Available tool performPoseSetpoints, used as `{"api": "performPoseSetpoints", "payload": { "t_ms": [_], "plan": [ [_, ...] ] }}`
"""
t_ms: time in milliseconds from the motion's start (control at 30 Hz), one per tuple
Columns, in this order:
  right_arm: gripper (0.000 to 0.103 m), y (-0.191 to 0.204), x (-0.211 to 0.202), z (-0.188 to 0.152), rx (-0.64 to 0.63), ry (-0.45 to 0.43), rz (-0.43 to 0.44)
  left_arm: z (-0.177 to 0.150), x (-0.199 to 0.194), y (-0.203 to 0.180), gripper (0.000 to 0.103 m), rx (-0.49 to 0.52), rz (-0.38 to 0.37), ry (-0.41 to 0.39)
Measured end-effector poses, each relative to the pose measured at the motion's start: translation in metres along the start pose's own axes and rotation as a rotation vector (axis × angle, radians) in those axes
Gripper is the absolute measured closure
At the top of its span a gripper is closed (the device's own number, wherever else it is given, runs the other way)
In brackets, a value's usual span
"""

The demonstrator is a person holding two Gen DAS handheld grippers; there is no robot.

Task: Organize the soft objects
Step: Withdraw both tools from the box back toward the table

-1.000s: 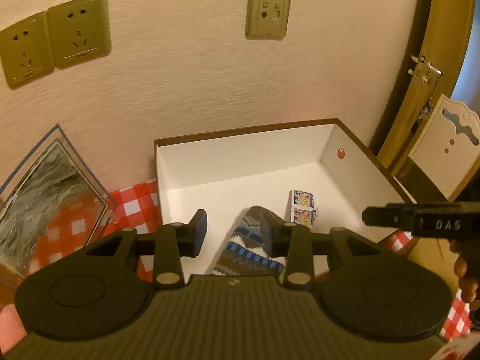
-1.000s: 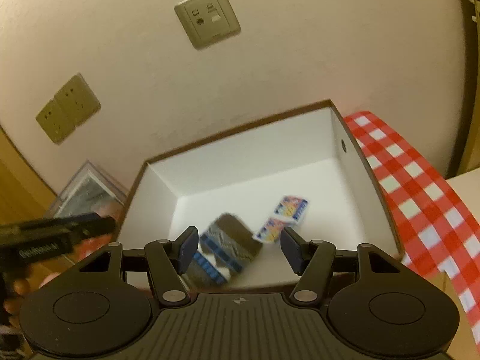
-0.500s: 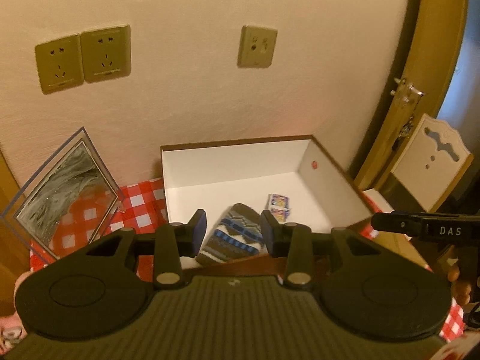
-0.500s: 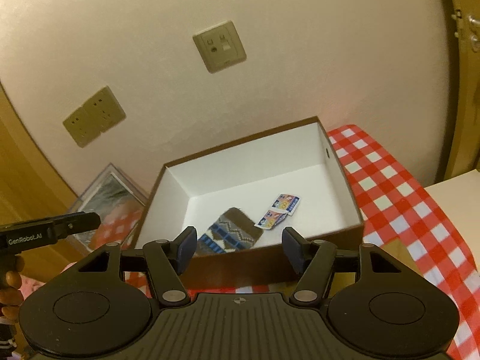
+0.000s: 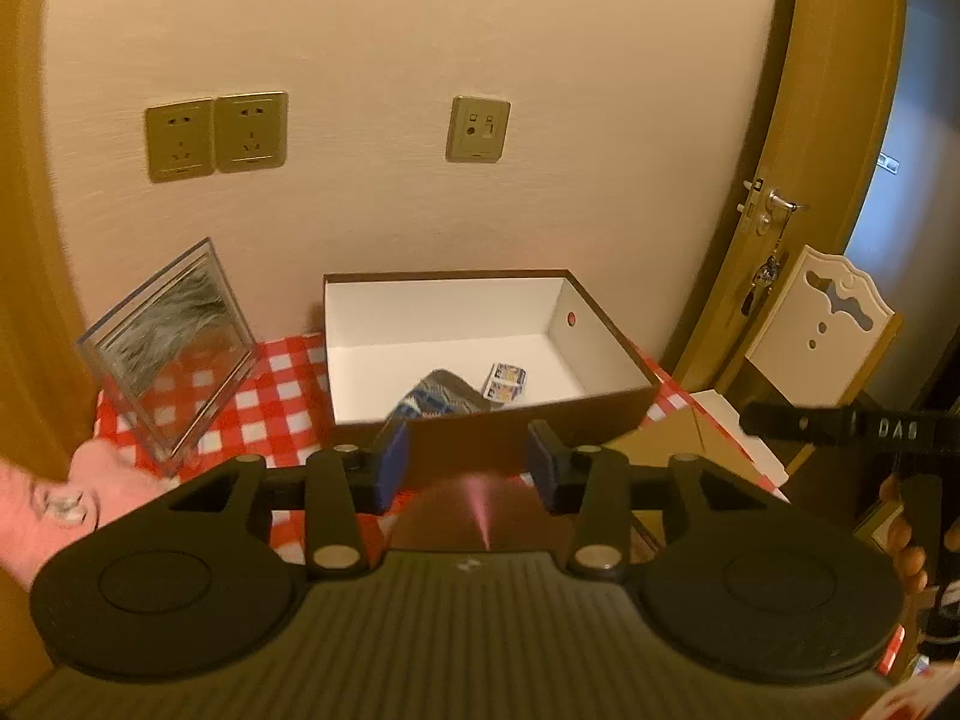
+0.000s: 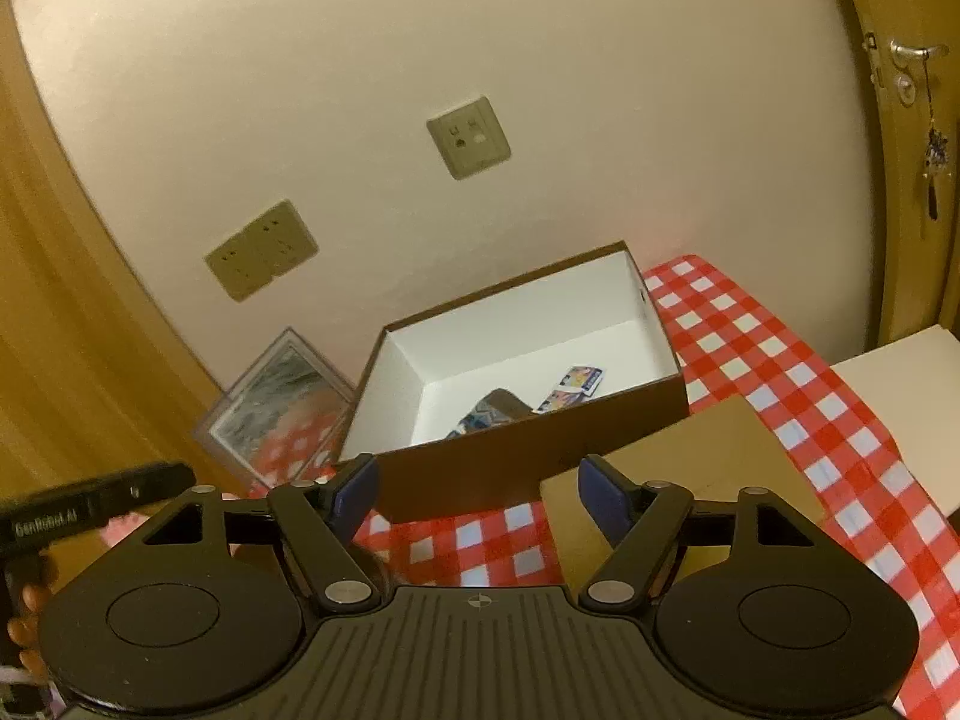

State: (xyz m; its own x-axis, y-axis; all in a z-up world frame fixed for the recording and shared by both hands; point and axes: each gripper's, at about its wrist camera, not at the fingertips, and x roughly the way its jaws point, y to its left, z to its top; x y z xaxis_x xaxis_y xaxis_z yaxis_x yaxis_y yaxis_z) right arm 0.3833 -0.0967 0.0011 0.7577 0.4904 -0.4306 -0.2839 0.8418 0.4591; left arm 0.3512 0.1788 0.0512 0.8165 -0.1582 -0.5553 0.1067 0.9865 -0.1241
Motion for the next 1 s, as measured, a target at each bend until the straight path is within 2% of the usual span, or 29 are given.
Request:
{"api": "performPoseSetpoints", "payload": {
  "t_ms": [267,600,733,1000],
  "plan": [
    [0.029,0.003,-0.051,-0.025,-0.023,-0.001,0.075,-0.043,-0.059,-0.022,0.058,-0.041,0.061,-0.015],
    [0.029,-0.012,-0.093,-0.07,-0.047,0.089,0.126,-0.089,-0.109,-0.04,0.057,-0.092,0.144,0.002],
    [0.029,-0.018,-0.103,-0.087,-0.064,0.123,0.15,-0.107,-0.124,-0.042,0.057,-0.11,0.183,0.017],
    [0.03,-0.021,-0.106,-0.128,-0.12,0.217,0.142,-0.147,-0.142,-0.039,0.057,-0.183,0.25,0.065]
  ]
}}
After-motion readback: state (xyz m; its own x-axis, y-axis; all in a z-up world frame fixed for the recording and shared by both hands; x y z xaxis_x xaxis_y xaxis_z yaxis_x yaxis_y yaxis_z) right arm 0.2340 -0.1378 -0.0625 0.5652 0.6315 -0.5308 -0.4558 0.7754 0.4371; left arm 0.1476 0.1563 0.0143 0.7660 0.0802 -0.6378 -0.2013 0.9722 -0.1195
